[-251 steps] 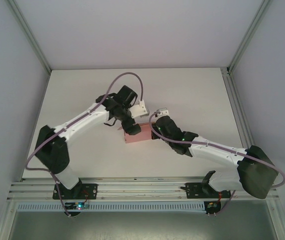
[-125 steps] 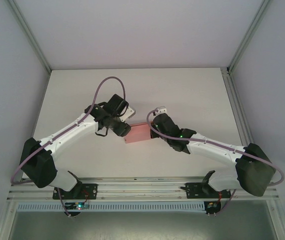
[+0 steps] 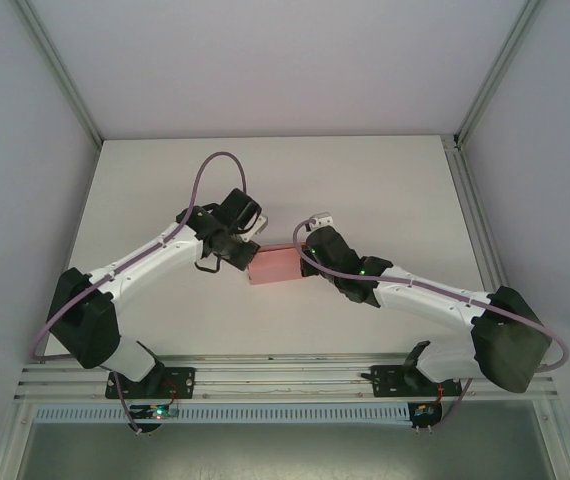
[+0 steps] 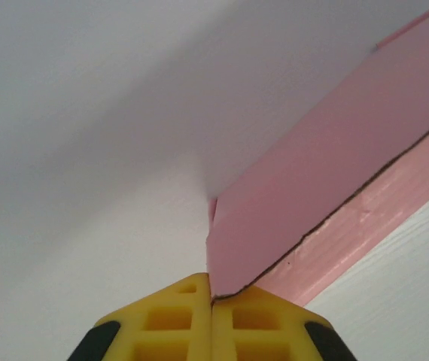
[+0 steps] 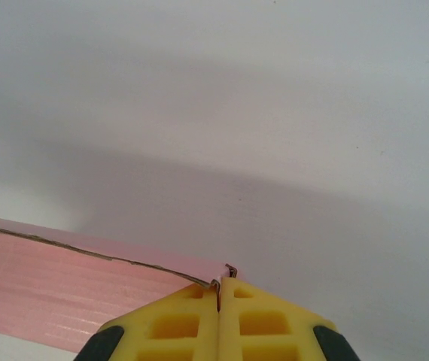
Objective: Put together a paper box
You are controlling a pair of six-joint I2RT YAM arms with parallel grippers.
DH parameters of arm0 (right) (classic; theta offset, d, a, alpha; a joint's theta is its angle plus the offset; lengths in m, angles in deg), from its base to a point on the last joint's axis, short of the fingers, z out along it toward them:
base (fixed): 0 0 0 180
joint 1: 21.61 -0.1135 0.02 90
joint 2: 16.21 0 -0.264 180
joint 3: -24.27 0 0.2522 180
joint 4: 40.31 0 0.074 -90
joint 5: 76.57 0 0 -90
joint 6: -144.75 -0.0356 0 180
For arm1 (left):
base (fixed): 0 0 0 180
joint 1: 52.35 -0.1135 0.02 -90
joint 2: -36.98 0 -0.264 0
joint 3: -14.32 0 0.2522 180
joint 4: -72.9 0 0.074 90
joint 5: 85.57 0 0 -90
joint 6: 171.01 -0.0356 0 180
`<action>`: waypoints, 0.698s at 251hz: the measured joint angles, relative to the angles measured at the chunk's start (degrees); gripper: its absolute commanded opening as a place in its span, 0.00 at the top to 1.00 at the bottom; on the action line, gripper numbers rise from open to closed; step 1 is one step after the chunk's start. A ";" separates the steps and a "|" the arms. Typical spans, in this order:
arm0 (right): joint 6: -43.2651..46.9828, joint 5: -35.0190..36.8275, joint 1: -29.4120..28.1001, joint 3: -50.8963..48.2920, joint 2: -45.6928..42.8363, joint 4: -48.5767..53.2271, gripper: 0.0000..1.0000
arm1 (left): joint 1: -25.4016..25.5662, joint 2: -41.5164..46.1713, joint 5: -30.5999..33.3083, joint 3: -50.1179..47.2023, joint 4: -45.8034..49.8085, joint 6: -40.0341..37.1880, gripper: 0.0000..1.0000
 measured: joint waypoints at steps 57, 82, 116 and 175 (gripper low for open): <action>1.88 5.22 -2.51 0.39 0.98 0.68 0.99 | -0.83 -0.90 -1.55 1.09 0.37 4.57 1.00; 2.60 8.11 -3.93 1.16 2.25 0.85 1.00 | -2.99 -1.22 -4.90 1.46 0.57 8.00 1.00; 3.39 10.93 -5.86 2.08 3.91 0.63 1.00 | -7.54 -1.22 -12.63 1.49 0.50 14.93 1.00; 3.56 13.84 -6.47 2.36 5.09 0.20 1.00 | -9.42 -1.01 -18.47 1.18 -0.11 22.64 1.00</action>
